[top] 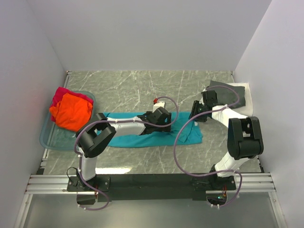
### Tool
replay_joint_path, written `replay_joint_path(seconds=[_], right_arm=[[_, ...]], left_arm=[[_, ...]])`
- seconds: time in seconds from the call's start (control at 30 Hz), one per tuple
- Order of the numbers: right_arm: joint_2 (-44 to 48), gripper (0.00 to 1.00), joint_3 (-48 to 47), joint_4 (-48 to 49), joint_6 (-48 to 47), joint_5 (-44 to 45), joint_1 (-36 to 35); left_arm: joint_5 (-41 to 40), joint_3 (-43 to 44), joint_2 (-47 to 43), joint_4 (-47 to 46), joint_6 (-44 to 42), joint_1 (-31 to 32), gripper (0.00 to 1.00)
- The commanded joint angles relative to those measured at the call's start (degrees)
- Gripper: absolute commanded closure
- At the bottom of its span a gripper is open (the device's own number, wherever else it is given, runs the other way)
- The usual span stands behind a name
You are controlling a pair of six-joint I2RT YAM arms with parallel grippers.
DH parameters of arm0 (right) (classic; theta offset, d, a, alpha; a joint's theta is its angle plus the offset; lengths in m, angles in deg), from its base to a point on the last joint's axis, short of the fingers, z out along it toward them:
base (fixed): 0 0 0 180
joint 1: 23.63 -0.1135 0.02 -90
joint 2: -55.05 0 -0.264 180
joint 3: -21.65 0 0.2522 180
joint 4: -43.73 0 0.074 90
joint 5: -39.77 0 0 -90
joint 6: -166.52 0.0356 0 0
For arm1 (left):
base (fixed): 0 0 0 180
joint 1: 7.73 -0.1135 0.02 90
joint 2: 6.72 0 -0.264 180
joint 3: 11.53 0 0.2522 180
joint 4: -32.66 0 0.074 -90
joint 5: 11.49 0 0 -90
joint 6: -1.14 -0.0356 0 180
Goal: Fold and stack the t-shirts
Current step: Fold the tshirt
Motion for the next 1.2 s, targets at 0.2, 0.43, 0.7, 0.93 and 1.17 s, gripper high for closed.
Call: replay_joint_path(seconds=[0.2,0.43,0.7,0.93,1.17], right_arm=[[-2.70,0.58,-3.78,2.85,-0.79,-3.60,0.10],[-4.73,0.94,-7.12,1.62,-0.97,-3.95,0.19],[-7.97,1.00,-15.36,-2.86,-1.93,-3.07,0.71],[-13.51,0.92,-22.32,-6.81,-3.17,-3.78,1.07],[-11.76,0.67,-21.01,-5.94,-3.52,-2.55,1.24]], left_arm=[[-1.00,0.24,-2.13,1.69,-0.85,0.27,0.10],[-1.44,0.06,-2.48,2.04,-0.85,0.27,0.10],[-1.88,-0.38,-3.18,2.13,-1.38,0.27,0.10],[-1.97,-0.20,-2.31,2.48,-1.29,0.18,0.10],[-1.79,-1.86,-3.80,3.44,-2.16,0.53,0.11]])
